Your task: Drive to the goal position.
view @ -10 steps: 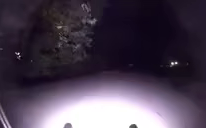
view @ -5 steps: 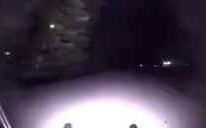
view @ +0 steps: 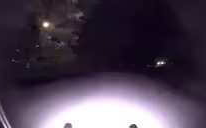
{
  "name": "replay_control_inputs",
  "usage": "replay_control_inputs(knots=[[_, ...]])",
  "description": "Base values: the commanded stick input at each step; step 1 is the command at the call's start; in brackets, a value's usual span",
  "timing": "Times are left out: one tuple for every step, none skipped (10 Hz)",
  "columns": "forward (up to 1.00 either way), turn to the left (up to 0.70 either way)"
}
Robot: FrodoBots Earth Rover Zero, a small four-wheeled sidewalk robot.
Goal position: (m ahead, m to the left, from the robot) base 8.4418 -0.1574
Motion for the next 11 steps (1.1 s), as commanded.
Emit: replay_control_inputs(knots=[[0.5, 0.0], [0.5, 0.0], [0.5, 0.0], [0.5, 0.0], [0.5, 0.0], [0.5, 0.0], [0.5, 0.0], [0.5, 0.0], [0.5, 0.0], [0.5, 0.0], [0.5, 0.0]])
